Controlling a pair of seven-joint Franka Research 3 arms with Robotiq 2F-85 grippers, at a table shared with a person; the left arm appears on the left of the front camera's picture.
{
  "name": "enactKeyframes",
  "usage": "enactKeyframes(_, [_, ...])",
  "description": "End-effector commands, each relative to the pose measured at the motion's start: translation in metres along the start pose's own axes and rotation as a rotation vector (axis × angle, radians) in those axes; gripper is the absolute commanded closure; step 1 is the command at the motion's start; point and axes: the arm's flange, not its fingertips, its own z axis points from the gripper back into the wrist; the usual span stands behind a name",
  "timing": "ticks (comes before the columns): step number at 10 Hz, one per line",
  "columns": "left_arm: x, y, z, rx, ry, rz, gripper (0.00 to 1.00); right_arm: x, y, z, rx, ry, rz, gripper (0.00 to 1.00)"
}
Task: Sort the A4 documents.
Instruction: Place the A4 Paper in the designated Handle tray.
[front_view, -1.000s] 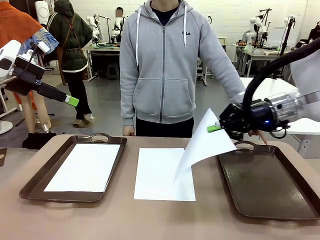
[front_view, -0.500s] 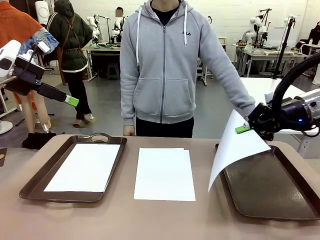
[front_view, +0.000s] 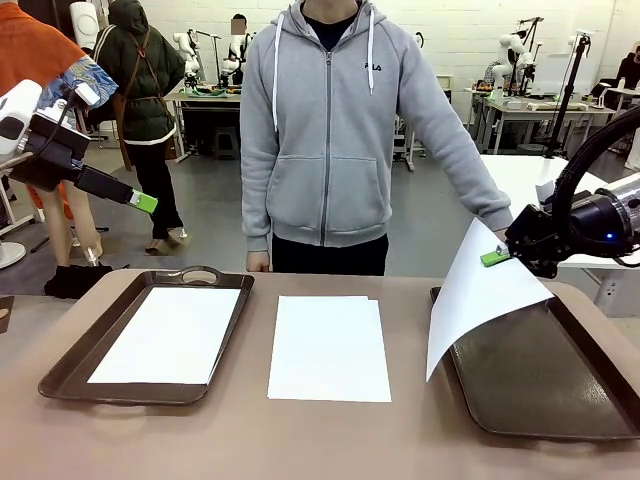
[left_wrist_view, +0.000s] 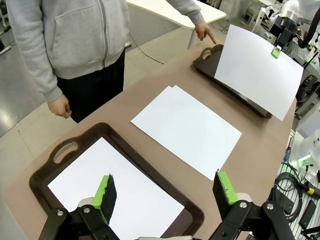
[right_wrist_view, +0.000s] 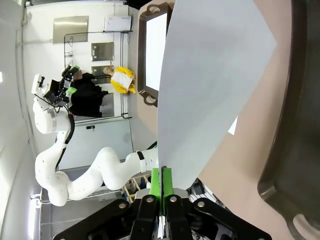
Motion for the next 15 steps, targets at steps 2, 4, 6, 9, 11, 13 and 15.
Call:
enactKeyframes(2, [0.0,0.001,0.0,-0.006,-0.008,0.003,0.0,0.017,-0.014,0.008,0.023,0.061,0.056,0.99])
enactKeyframes(4, [0.0,0.001,0.0,-0.006,-0.008,0.003,0.0,0.029,-0.031,0.008,0.056,0.074,0.065,0.99])
enactKeyframes(6, [0.0,0.001,0.0,-0.006,-0.008,0.003,0.0,0.032,-0.045,0.01,0.061,0.078,0.037,0.99])
enactKeyframes(9, [0.0,0.001,0.0,-0.006,-0.008,0.003,0.0,0.027,-0.069,0.011,0.031,0.057,-0.044,0.99])
enactKeyframes(11, [0.0,0.001,0.0,-0.006,-0.008,0.003,0.0,0.024,-0.084,0.011,-0.016,0.033,-0.096,0.99])
enactKeyframes(13, [0.0,0.001,0.0,-0.006,-0.008,0.003,0.0,0.021,-0.101,0.012,-0.092,0.025,-0.171,0.99])
enactKeyframes(15, [0.0,0.001,0.0,-0.006,-0.008,0.003,0.0,0.014,-0.109,0.018,-0.144,-0.018,-0.203,0.99])
